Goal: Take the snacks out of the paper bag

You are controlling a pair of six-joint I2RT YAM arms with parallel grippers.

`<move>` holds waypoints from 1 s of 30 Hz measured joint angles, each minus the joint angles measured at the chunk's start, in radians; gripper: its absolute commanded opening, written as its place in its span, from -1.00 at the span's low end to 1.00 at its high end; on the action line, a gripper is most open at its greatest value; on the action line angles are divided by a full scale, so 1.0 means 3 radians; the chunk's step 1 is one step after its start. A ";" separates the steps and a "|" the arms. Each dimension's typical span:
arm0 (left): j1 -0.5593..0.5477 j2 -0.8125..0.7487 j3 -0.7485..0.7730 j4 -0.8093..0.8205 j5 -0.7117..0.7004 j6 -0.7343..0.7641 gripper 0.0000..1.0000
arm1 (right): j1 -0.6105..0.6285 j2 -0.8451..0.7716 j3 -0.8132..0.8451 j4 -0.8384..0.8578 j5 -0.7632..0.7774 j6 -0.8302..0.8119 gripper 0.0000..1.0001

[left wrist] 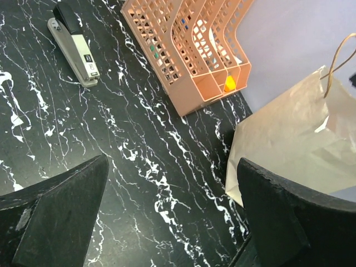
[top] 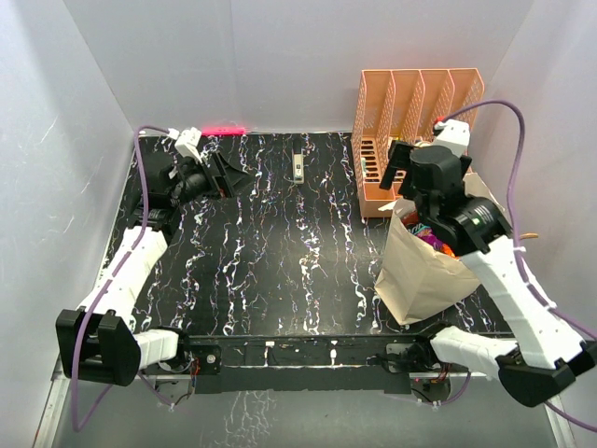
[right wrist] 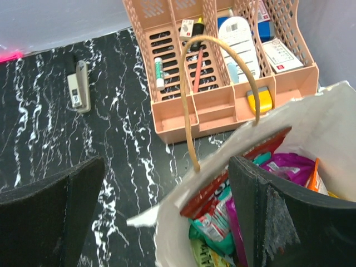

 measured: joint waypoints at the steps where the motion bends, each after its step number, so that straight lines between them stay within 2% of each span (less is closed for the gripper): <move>1: -0.0003 -0.0004 -0.0052 0.0037 0.0013 0.0028 0.96 | -0.0005 0.0067 0.0000 0.0072 0.0053 -0.0010 0.85; 5: -0.0033 -0.0067 -0.0237 0.0080 -0.0013 0.0170 0.97 | -0.0088 0.0280 0.0001 0.0351 0.0223 -0.0027 0.71; 8: -0.0081 -0.0103 -0.0251 0.0084 -0.0052 0.0259 0.97 | -0.0205 0.0417 0.0001 0.0532 0.0272 -0.0046 0.47; 11: -0.0114 -0.0117 -0.0251 0.0112 -0.0062 0.0314 0.97 | -0.0350 0.0504 -0.0014 0.0711 0.0231 -0.0069 0.35; 13: -0.0118 -0.0116 -0.0251 0.0107 -0.0066 0.0333 0.97 | -0.0430 0.0512 -0.0064 0.0842 0.0155 -0.0093 0.15; 16: -0.0118 -0.0114 -0.0251 0.0118 -0.0074 0.0348 0.97 | -0.0510 0.0514 -0.0114 0.0988 0.0057 -0.0128 0.00; 23: -0.0118 -0.0092 -0.0251 0.0113 -0.0104 0.0388 0.97 | -0.0561 0.0498 -0.0379 0.1294 -0.0136 -0.0210 -0.60; 27: -0.0117 -0.0085 -0.0251 0.0100 -0.0109 0.0394 0.96 | -0.0567 0.0398 -0.0605 0.1367 -0.0472 -0.0359 -0.66; 30: -0.0117 -0.0083 -0.0251 0.0102 -0.0109 0.0393 0.96 | -0.0579 0.0256 -0.0665 0.1404 -0.0945 -0.0532 -0.71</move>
